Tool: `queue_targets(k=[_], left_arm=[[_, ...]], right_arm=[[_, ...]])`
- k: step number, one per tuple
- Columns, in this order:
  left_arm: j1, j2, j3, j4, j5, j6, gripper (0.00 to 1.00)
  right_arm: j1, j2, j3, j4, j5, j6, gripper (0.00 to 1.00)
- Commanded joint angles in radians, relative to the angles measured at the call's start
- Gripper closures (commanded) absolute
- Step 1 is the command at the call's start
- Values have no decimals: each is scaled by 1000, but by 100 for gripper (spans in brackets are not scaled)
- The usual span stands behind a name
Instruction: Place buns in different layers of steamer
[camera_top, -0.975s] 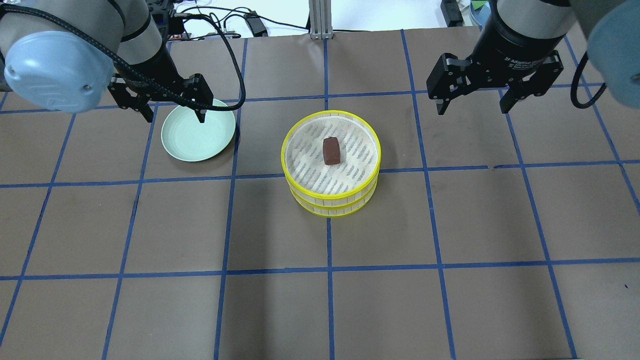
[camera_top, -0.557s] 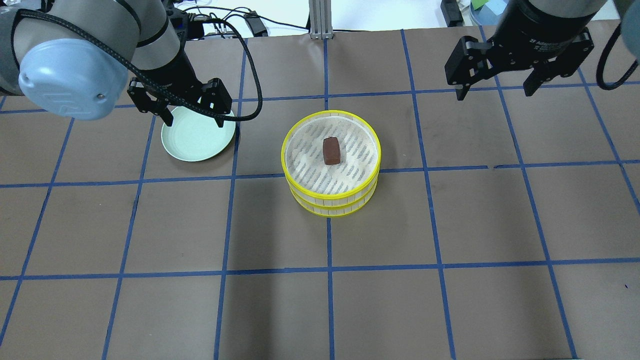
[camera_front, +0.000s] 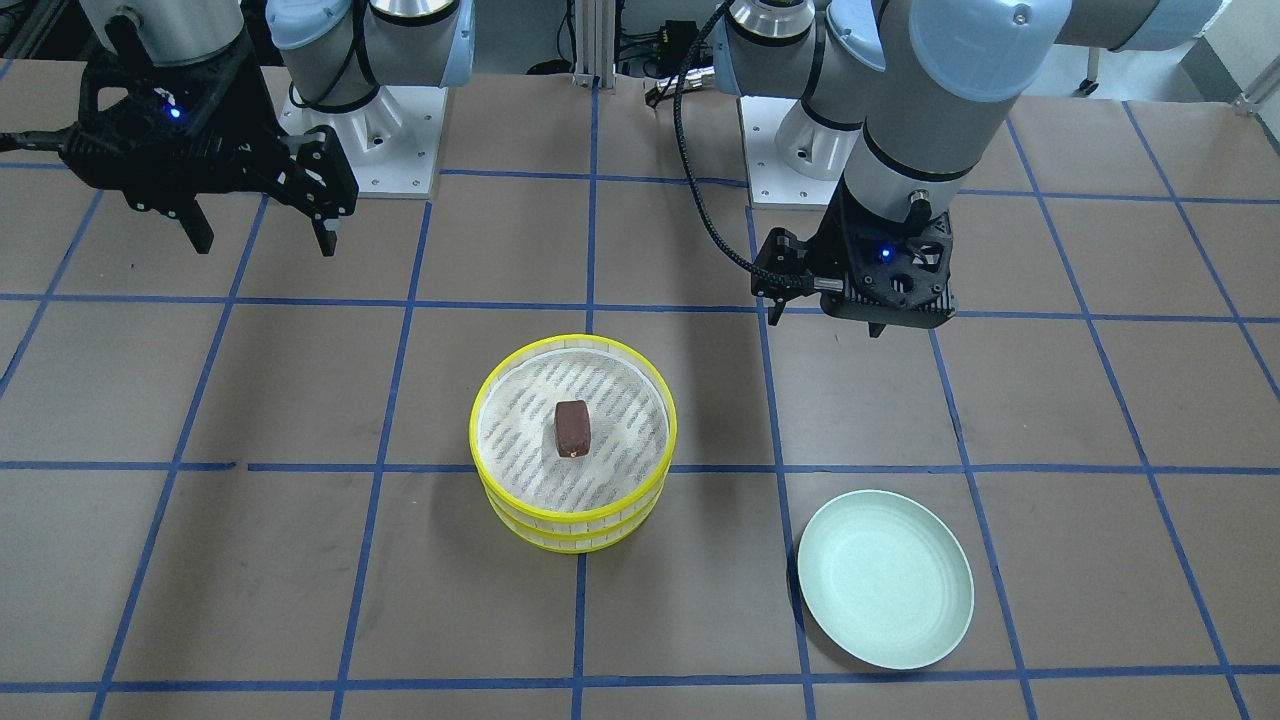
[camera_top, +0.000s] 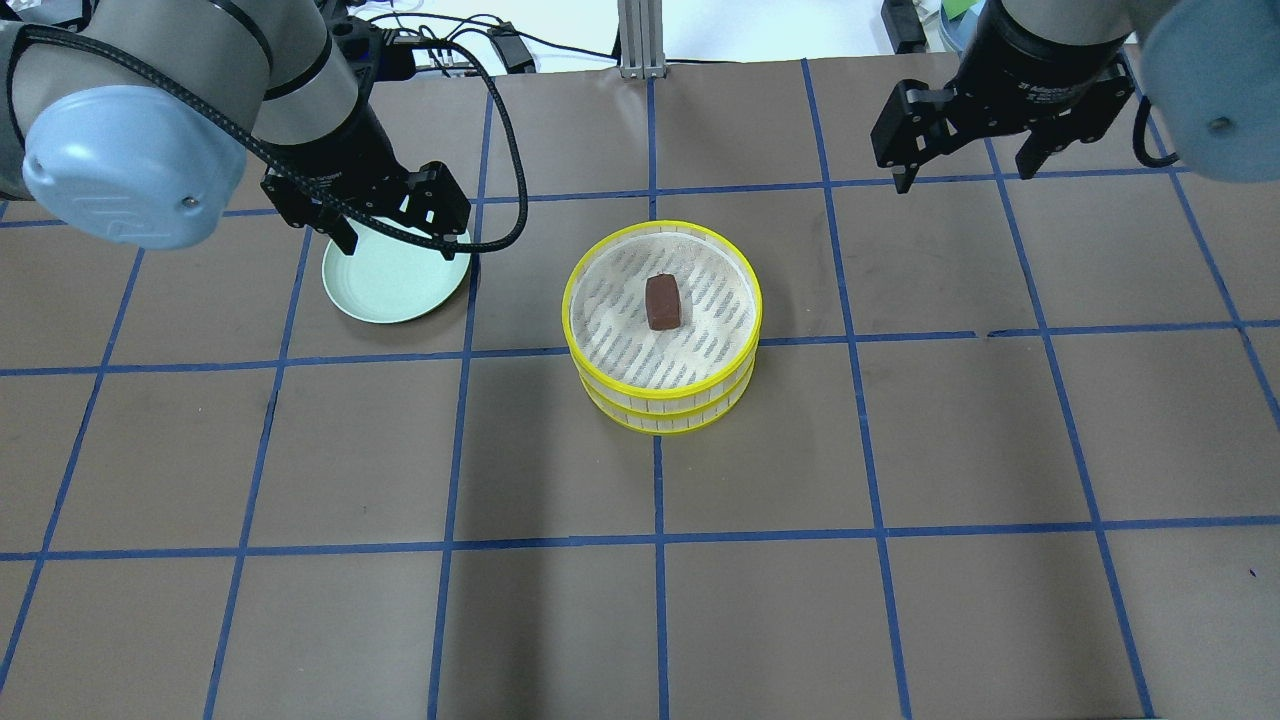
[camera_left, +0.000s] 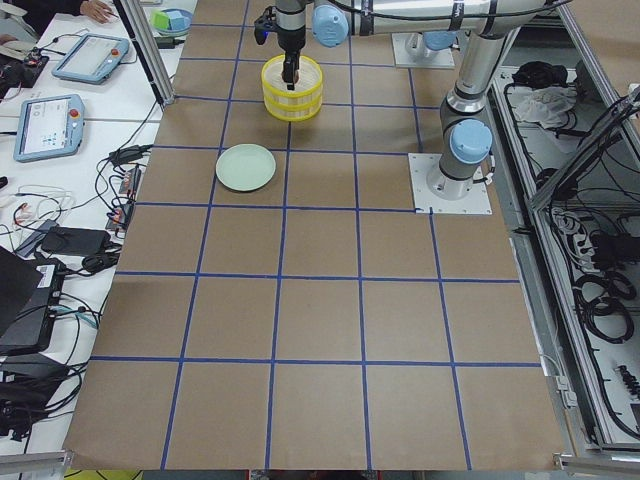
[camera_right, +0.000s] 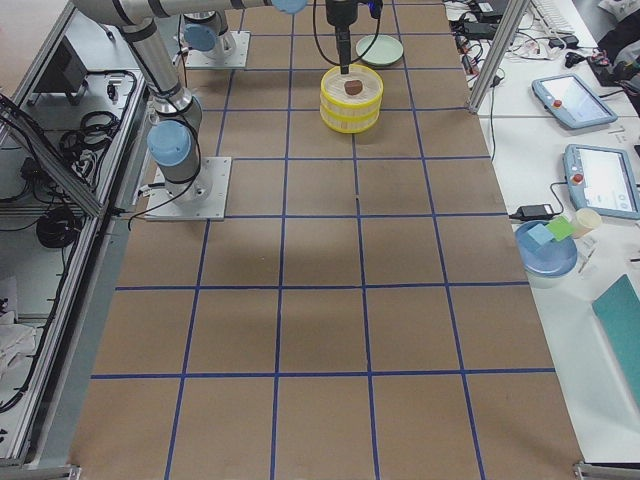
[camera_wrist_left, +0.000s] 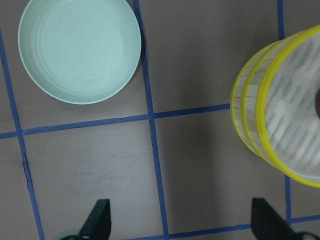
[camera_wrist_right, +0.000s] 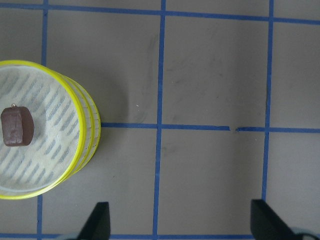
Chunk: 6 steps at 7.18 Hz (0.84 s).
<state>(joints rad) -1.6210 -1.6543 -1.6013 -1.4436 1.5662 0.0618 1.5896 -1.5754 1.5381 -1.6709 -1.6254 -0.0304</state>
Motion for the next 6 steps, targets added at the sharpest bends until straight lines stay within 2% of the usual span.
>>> queue_targets(k=[1,6], left_arm=[[6,1,0,-3,12,6,0],[6,1,0,-9,12,-56,0]], right_arm=[[1,18,4,-50,4,-2,0],[1,17,7,-36,-5,-2,0]])
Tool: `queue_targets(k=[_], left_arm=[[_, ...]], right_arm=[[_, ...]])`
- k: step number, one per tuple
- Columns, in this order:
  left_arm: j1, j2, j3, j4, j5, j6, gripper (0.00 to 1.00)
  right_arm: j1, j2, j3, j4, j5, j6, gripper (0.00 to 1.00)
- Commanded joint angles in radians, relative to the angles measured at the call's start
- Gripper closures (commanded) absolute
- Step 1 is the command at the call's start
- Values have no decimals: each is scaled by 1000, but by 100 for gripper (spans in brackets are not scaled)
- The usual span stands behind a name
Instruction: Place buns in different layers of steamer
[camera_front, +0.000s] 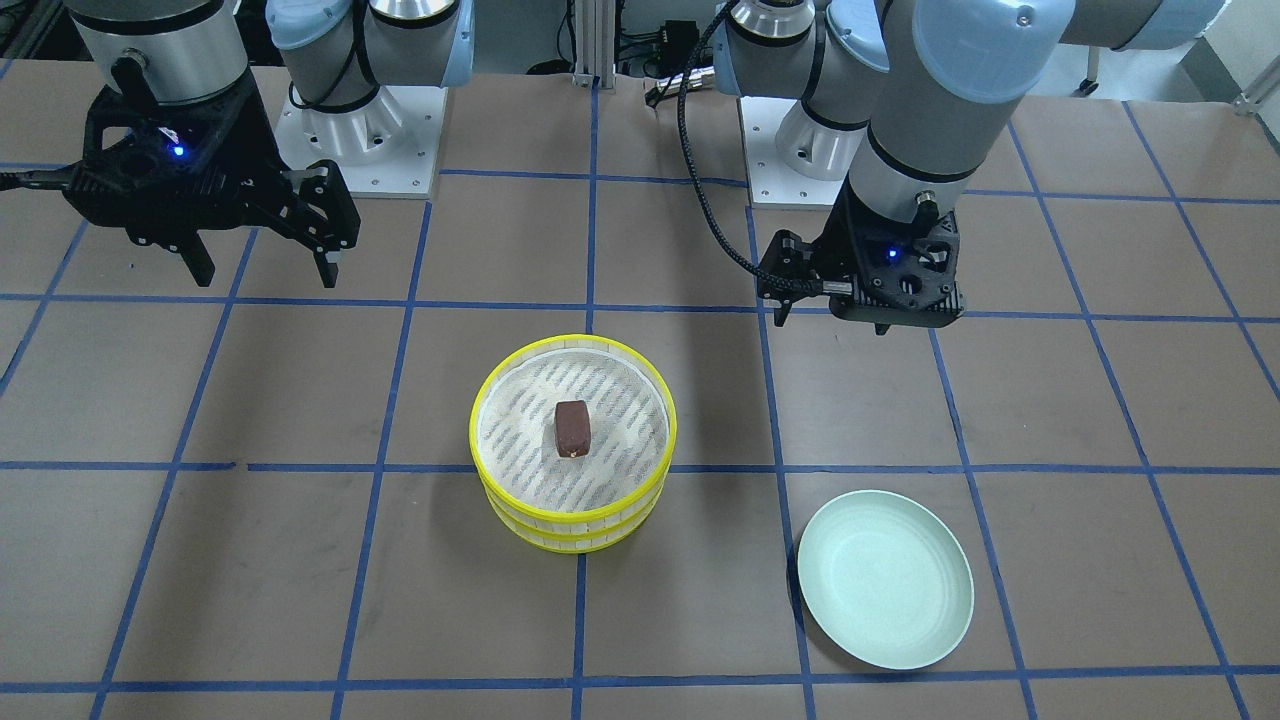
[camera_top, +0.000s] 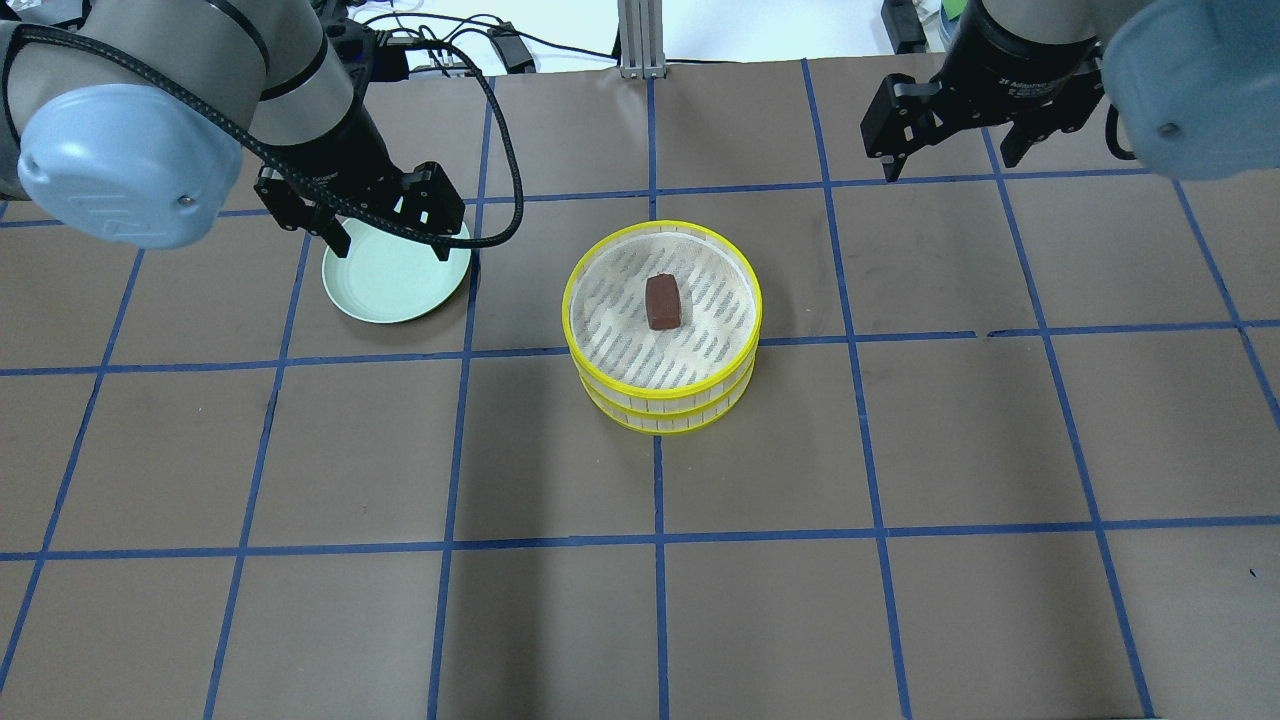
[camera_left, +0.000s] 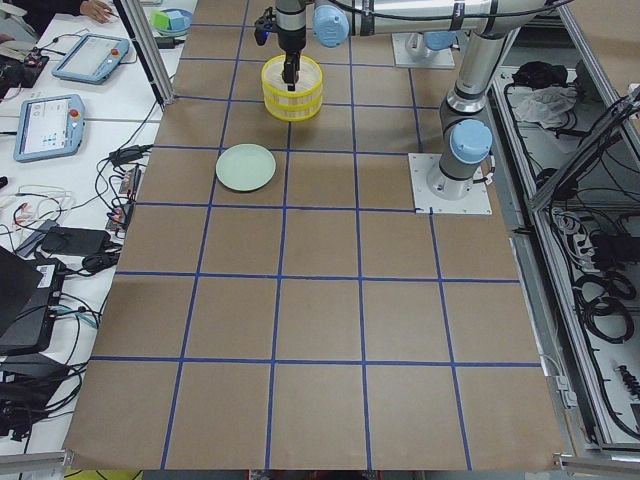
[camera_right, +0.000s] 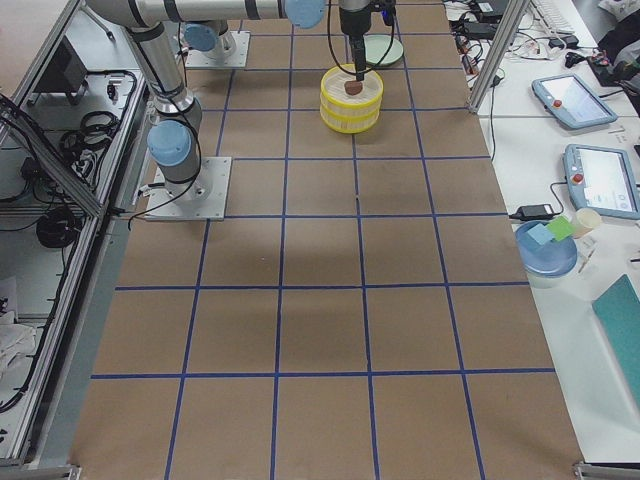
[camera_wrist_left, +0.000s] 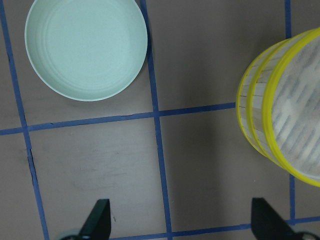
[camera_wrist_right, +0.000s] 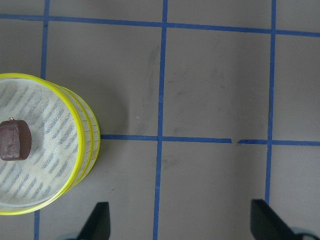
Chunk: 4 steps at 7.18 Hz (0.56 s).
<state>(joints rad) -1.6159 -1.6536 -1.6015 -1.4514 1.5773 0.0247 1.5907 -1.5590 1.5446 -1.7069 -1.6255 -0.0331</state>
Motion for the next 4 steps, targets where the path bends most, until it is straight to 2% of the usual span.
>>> queue_targets(k=[1,4], left_arm=[[1,0,0,2,0,-19,0],[1,2,0,3,3,-19,0]], right_arm=[[0,1,0,-5,-8,2,0],[0,5,0,-5,-10,2,0]])
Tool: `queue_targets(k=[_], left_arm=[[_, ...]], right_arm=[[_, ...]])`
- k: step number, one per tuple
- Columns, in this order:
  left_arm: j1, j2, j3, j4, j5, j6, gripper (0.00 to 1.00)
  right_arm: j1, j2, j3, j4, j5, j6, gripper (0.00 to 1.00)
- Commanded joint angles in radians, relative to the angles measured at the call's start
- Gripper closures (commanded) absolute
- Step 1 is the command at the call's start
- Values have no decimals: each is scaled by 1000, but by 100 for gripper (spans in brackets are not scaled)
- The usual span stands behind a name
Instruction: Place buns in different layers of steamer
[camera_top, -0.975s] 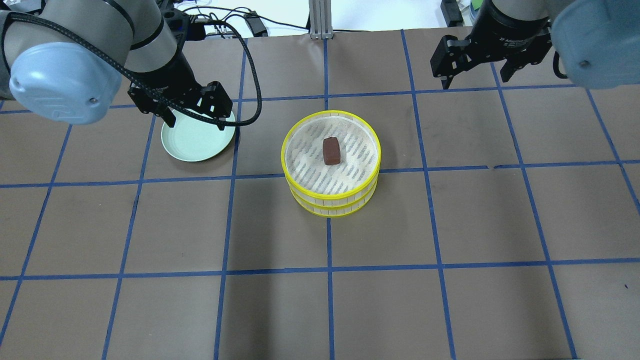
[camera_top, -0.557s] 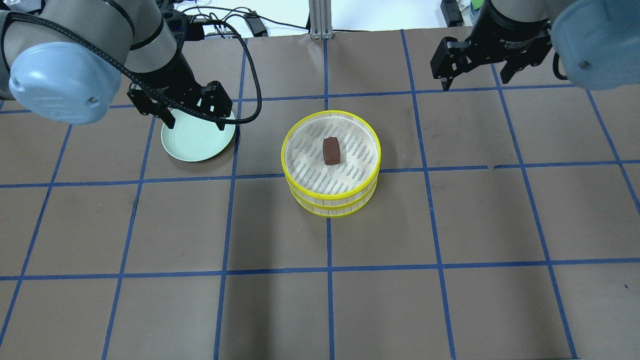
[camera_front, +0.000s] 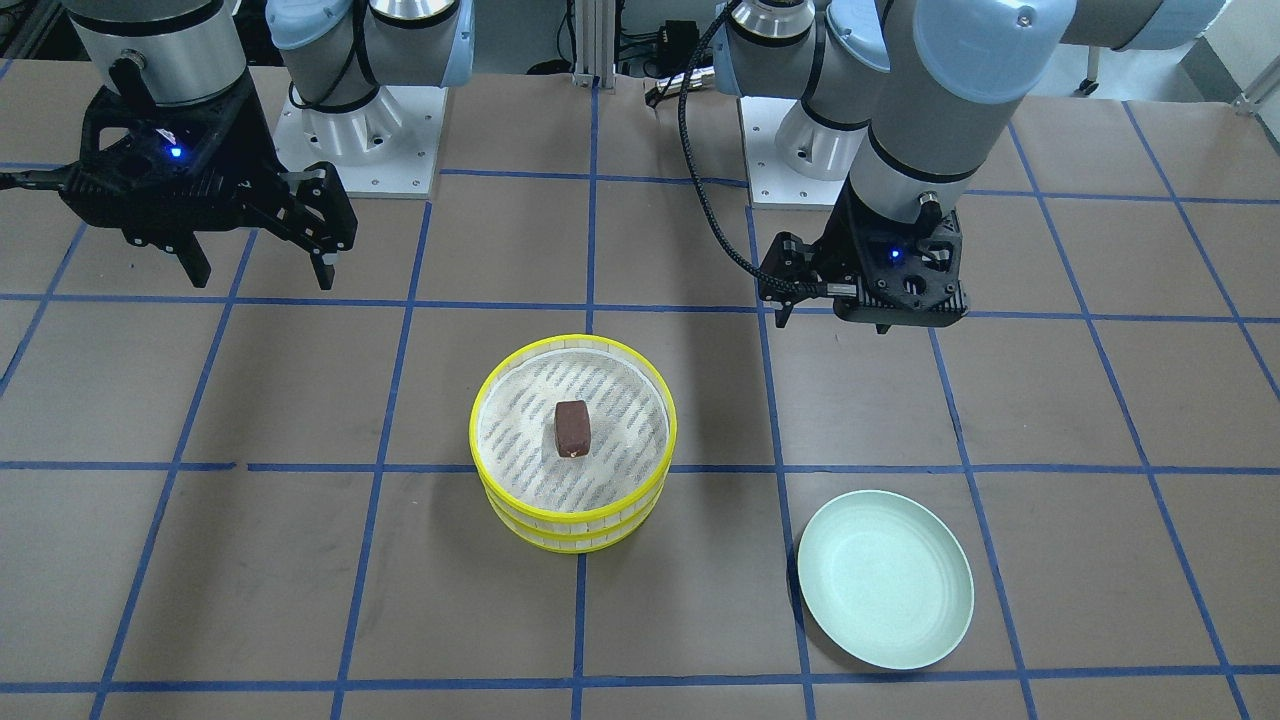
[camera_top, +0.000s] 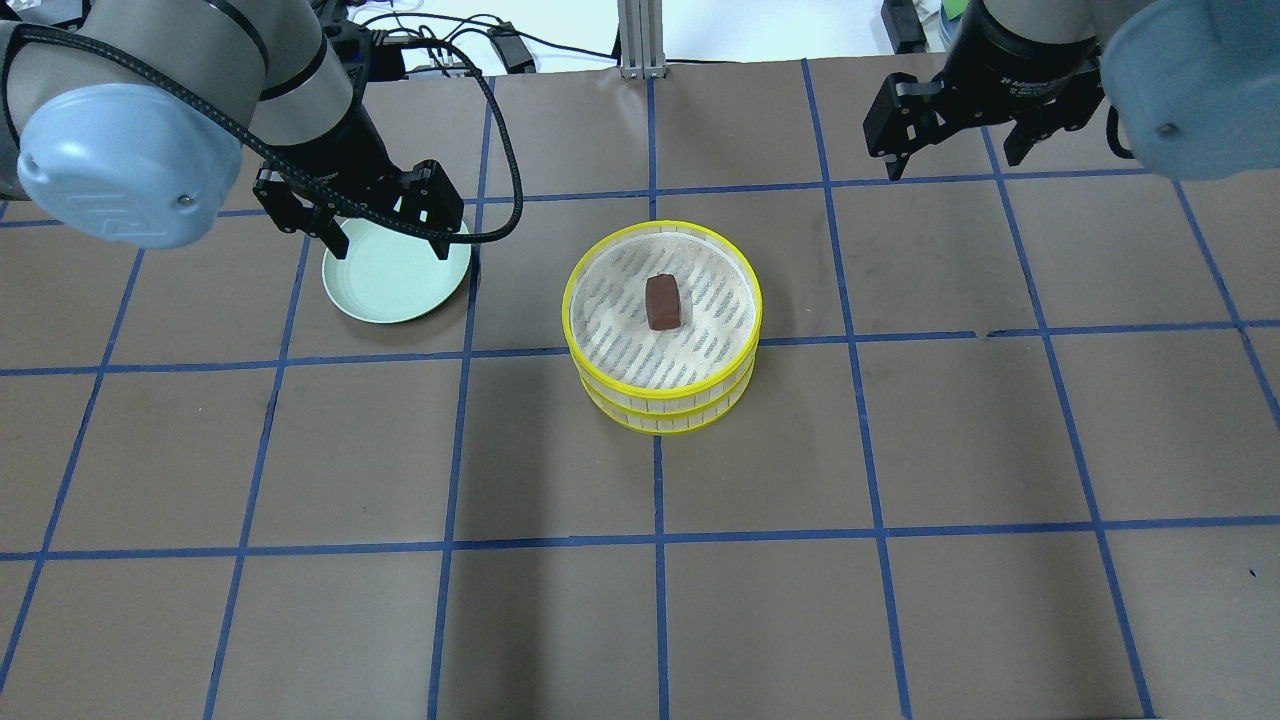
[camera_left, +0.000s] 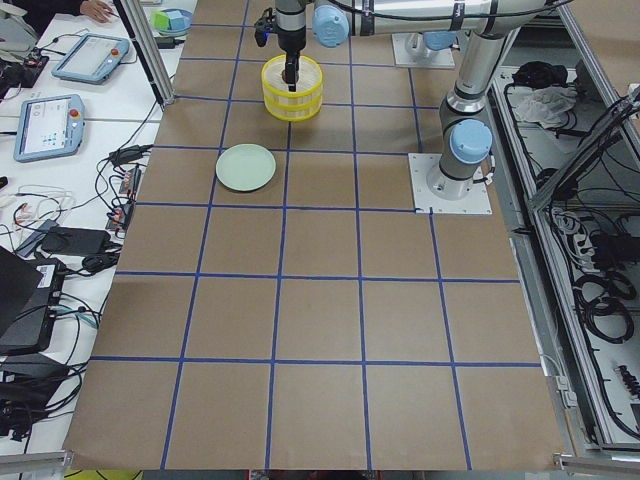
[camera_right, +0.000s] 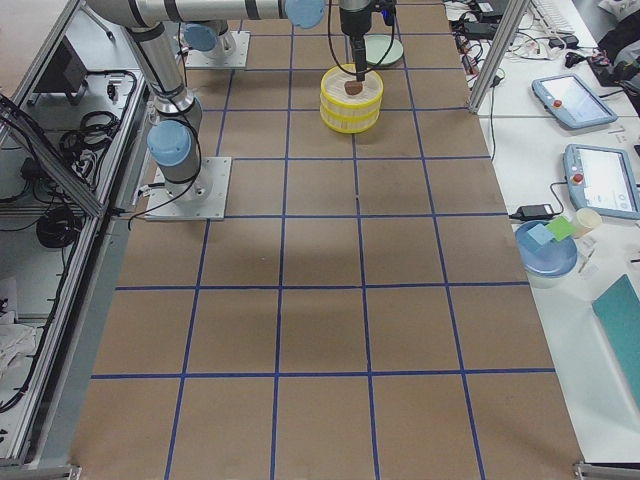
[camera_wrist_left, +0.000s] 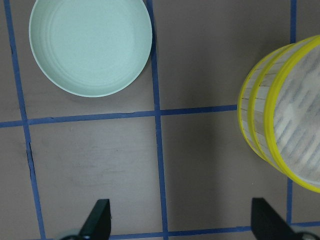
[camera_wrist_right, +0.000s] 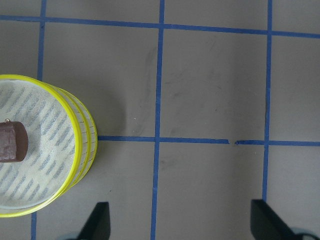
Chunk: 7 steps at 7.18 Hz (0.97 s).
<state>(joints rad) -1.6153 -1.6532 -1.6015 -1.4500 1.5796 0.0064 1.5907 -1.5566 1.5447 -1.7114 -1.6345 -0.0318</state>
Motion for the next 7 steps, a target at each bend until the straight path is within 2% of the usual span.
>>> queue_targets(k=[1,7], left_arm=[[0,4,0,5,-12,1,0],[-2,16,0,-4,-1,4,0]], right_arm=[[0,3,0,-1,1,0,0],[0,16,0,-8,4,4,0]])
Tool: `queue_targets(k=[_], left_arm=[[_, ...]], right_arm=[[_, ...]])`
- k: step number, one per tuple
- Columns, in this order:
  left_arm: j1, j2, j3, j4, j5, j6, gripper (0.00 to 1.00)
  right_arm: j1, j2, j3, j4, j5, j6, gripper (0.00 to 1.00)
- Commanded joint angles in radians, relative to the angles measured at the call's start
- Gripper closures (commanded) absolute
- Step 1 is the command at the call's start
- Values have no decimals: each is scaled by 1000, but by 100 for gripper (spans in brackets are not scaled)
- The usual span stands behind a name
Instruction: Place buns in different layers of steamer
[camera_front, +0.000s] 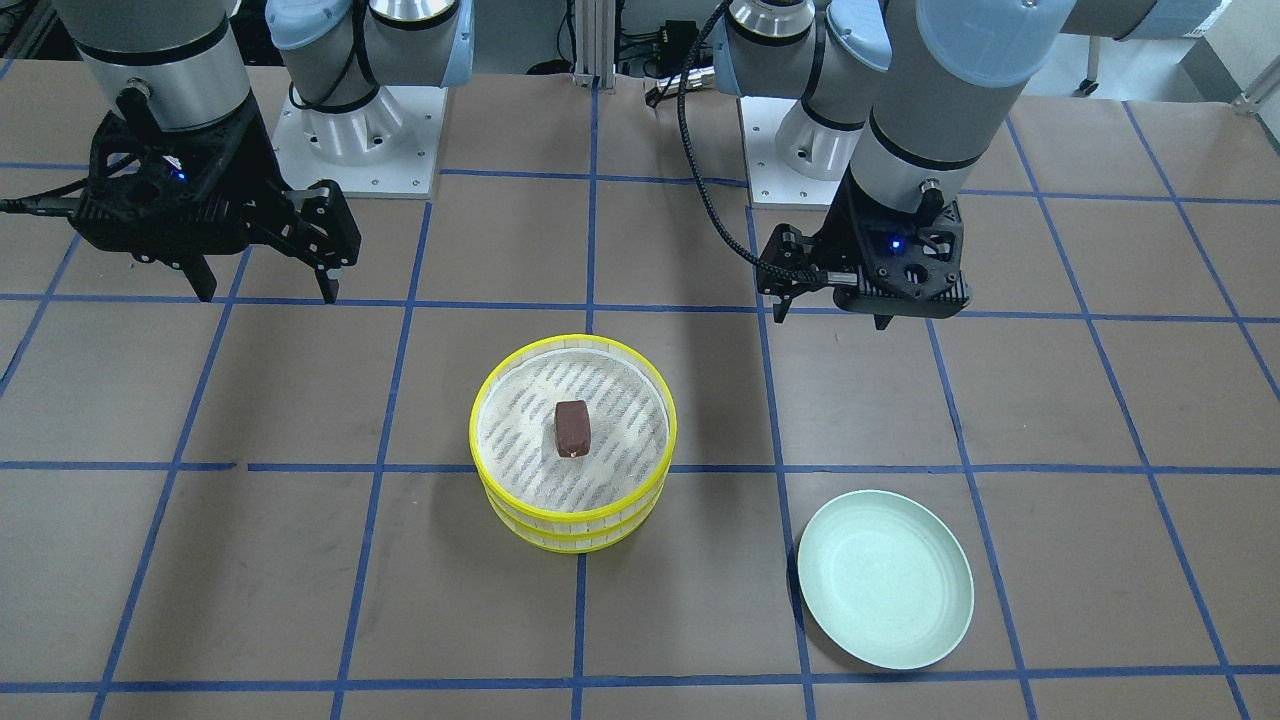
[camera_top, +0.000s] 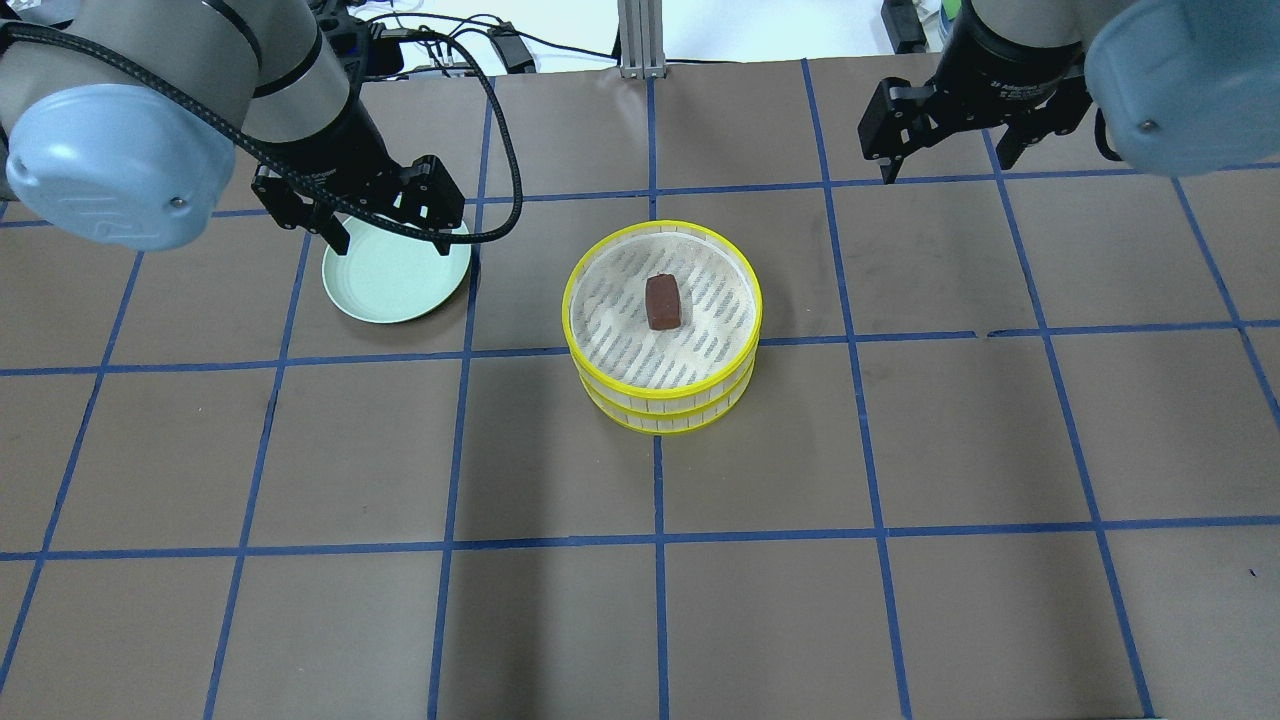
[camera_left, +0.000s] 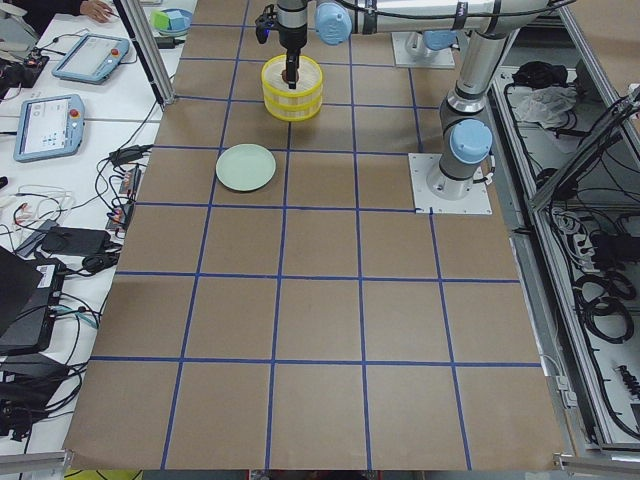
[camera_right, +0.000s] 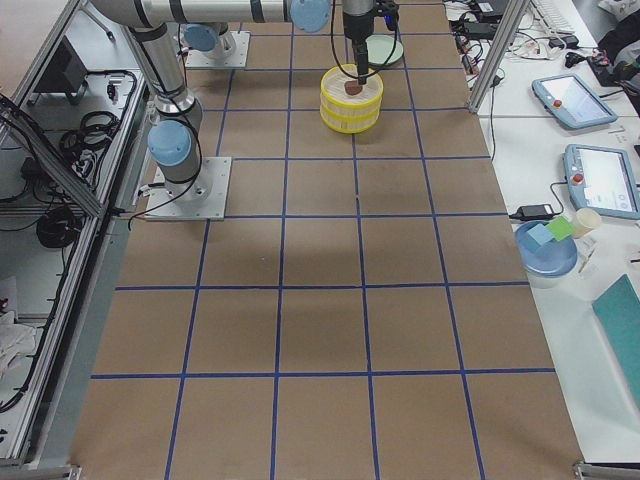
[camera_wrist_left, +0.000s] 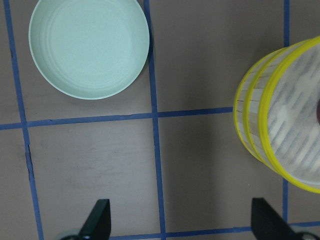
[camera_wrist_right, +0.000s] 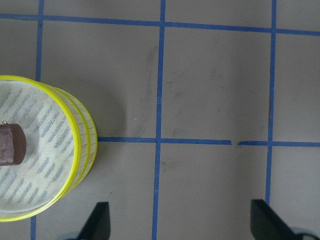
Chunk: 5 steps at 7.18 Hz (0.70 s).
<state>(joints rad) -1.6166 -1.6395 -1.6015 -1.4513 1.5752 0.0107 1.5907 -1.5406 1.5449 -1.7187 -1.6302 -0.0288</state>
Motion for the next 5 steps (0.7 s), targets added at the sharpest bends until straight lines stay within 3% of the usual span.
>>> queue_targets(k=[1,5], left_arm=[[0,3,0,-3,3,0,0],[1,3,0,-6,5,0,0]], right_arm=[[0,0,0,-1,0,1,0],[2,0,0,1,4,7,0]])
